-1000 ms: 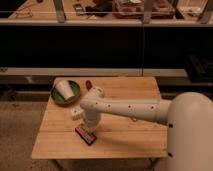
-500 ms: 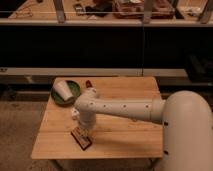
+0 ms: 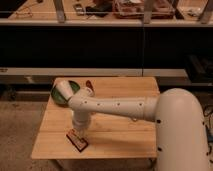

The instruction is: Push the eraser across the table

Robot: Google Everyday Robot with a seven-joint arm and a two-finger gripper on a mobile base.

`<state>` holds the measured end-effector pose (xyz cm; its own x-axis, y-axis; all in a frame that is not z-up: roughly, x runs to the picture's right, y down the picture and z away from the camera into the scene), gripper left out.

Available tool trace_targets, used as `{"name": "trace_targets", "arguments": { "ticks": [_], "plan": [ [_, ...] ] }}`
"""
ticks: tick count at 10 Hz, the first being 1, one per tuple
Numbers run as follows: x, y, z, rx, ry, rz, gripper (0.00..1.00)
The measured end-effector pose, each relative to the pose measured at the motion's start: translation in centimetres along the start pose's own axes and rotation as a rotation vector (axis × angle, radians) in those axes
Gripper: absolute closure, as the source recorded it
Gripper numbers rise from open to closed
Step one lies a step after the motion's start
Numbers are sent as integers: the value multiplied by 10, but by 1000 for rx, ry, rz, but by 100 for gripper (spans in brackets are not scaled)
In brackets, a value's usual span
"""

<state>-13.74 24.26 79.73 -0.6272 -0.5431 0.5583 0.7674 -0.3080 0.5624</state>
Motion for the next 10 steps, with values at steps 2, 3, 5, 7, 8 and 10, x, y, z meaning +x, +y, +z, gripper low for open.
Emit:
{"name": "trace_targets", "arguments": {
  "ticks": [2, 3, 5, 7, 8, 10],
  "plan": [
    [0, 0, 4, 0, -17, 19, 100],
    [0, 0, 6, 3, -24, 22, 100],
    [1, -6, 9, 23, -27, 26, 100],
    [5, -18, 11, 54, -28, 27, 100],
    [6, -24, 12, 65, -31, 31, 100],
    [6, -35, 13, 76, -43, 39, 100]
  ]
}}
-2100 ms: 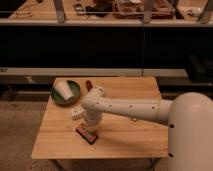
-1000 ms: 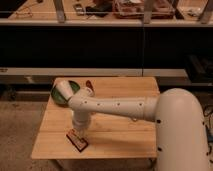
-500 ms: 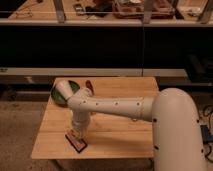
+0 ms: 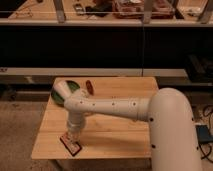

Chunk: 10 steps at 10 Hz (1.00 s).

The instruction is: Push the eraser across the table

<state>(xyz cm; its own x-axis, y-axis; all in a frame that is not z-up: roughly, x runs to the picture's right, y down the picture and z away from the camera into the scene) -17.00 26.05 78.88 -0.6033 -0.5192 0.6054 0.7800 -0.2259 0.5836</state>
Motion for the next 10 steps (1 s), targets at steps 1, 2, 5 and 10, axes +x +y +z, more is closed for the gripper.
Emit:
{"name": "trace_targets", "arguments": {
  "ticks": [1, 2, 5, 10],
  "plan": [
    [0, -8, 2, 3, -13, 1, 100],
    [-2, -11, 4, 0, -26, -2, 100],
    [0, -25, 10, -2, -55, -20, 100],
    [7, -45, 15, 3, -77, -62, 100]
  ]
}}
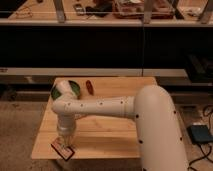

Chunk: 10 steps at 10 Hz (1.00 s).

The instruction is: Push the eraser across the table

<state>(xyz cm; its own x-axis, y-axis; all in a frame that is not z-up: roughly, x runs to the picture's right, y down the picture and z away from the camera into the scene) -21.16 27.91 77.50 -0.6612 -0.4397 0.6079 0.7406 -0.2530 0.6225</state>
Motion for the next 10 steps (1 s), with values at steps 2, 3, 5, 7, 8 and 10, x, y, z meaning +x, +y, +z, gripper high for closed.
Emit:
{"name": "trace_targets", "arguments": {
  "ticks": [2, 3, 5, 7, 8, 10],
  "plan": [
    [2, -7, 2, 8, -10, -15, 100],
    [3, -9, 2, 10, -12, -21, 100],
    [6, -14, 4, 15, -18, -34, 100],
    [8, -20, 5, 20, -24, -47, 100],
    [9, -22, 5, 23, -25, -50, 100],
    [11, -23, 5, 24, -24, -53, 100]
  ]
}}
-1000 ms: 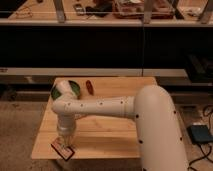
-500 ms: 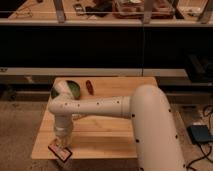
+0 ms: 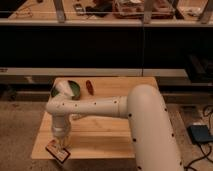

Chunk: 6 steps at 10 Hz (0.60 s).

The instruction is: Push the eraser across the table

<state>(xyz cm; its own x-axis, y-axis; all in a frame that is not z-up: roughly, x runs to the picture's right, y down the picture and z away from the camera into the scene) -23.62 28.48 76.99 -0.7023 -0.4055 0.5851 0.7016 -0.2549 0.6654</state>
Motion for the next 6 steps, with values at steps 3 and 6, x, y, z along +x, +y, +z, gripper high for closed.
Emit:
{"name": "trace_targets", "arguments": {
  "ticks": [3, 6],
  "plan": [
    [1, 1, 0, 0, 3, 2, 96],
    [1, 0, 0, 0, 3, 1, 67]
  ]
}}
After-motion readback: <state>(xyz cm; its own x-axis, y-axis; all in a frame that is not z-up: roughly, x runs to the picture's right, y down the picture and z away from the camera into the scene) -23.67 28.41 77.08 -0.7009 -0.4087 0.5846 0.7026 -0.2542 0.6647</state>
